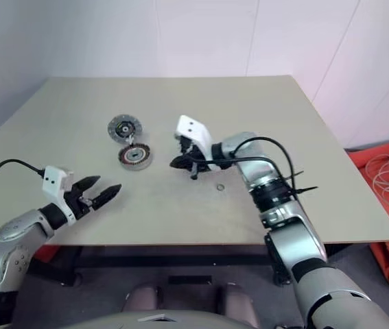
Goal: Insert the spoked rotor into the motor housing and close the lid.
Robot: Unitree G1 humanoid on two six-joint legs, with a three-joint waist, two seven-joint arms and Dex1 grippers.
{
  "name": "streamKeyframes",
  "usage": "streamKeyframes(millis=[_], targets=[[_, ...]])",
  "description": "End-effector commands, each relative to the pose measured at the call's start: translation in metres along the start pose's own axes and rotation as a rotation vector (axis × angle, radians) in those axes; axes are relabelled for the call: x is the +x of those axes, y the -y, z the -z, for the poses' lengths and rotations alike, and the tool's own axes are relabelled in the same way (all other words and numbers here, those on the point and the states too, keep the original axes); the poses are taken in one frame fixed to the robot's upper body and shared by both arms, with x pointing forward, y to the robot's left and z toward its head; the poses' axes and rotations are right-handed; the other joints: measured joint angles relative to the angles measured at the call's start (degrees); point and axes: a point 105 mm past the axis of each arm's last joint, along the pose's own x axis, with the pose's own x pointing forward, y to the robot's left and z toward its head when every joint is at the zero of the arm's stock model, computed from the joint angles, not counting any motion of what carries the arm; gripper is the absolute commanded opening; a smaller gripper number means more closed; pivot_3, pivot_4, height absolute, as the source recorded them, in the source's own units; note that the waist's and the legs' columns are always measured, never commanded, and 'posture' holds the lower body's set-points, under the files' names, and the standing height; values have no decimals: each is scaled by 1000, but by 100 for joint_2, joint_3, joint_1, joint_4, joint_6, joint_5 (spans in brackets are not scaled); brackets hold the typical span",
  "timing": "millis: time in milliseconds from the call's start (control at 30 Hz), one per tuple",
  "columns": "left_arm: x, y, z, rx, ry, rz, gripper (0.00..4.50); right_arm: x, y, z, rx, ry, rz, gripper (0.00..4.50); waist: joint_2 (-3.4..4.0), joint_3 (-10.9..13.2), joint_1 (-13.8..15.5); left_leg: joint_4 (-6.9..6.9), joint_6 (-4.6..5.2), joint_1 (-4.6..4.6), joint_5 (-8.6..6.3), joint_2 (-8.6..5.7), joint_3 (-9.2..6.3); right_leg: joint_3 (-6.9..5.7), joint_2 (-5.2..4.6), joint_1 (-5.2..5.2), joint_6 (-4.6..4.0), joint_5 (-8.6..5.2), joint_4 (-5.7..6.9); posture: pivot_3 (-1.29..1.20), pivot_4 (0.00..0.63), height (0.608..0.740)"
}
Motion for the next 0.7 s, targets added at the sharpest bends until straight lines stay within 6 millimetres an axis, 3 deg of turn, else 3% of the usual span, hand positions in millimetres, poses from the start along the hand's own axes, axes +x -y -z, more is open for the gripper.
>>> streamKeyframes(millis=[33,400,700], targets=[[2,-1,-10,43,20,6,4500,-23,2,-15,3,92,37,660,0,0,1,0,0,4,0,0,0,0,0,3,0,0,0,0,0,740],[8,-9,-15,54,24,-11,4500,-51,0,2,55,69,90,4435,-1,-1,4,0,-3,4,2,-6,0,-1,0,5,-1,1,-1,0,0,740],[7,-13,-17,82,39,-30,4500,-54,3,14,31,29,127,4477,-1,-1,6,1,-3,4,3,-6,0,-1,1,5,14,-8,0,0,0,740]])
